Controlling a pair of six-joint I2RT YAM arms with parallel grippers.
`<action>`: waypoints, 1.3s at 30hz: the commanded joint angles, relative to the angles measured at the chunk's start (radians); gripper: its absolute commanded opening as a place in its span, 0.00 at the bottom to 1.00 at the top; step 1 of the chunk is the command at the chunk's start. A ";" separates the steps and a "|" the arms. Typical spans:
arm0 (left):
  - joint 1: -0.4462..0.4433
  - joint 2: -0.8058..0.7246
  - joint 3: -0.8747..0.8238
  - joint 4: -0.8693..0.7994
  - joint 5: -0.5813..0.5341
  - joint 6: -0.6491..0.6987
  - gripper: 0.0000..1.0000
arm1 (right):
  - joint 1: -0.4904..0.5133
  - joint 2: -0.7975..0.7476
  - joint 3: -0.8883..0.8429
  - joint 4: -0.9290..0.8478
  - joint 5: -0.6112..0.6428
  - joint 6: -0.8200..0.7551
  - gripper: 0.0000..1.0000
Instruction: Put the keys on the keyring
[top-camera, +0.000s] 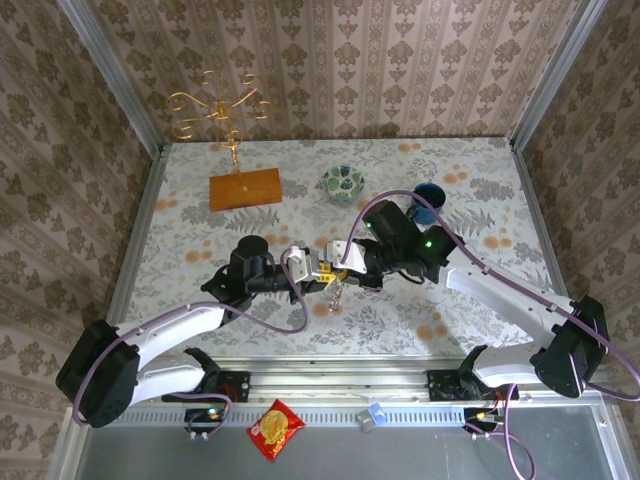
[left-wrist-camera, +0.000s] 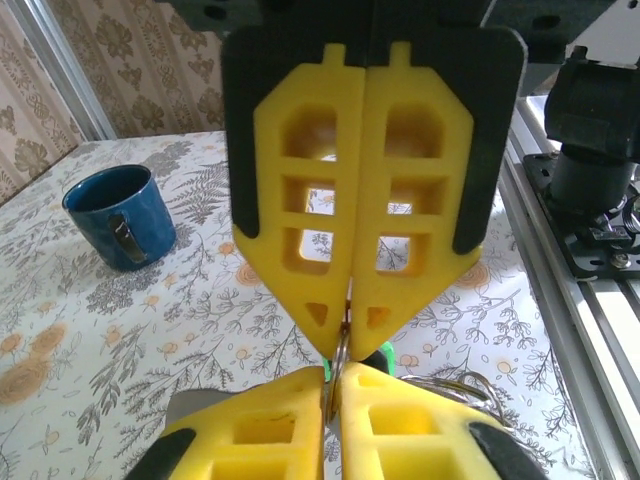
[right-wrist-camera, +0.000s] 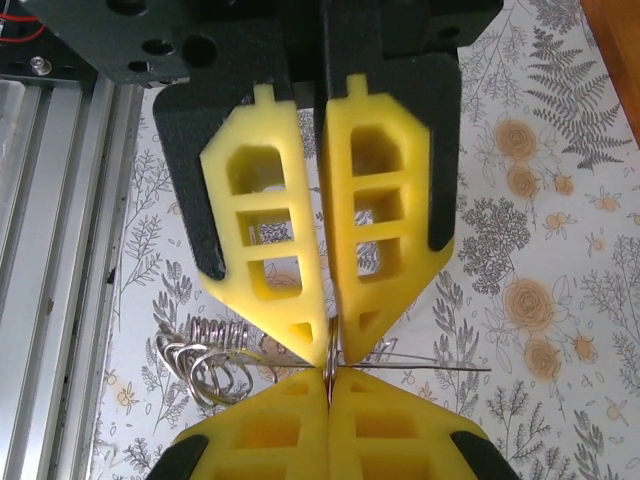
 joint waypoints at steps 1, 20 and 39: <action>-0.001 0.011 0.047 -0.025 0.020 0.024 0.04 | 0.013 0.002 0.032 -0.016 -0.027 -0.013 0.00; 0.005 0.003 -0.090 0.333 0.034 -0.149 0.00 | -0.141 -0.160 -0.314 0.451 -0.291 0.293 0.32; 0.007 0.014 -0.101 0.374 0.050 -0.179 0.00 | -0.141 -0.127 -0.284 0.457 -0.340 0.270 0.16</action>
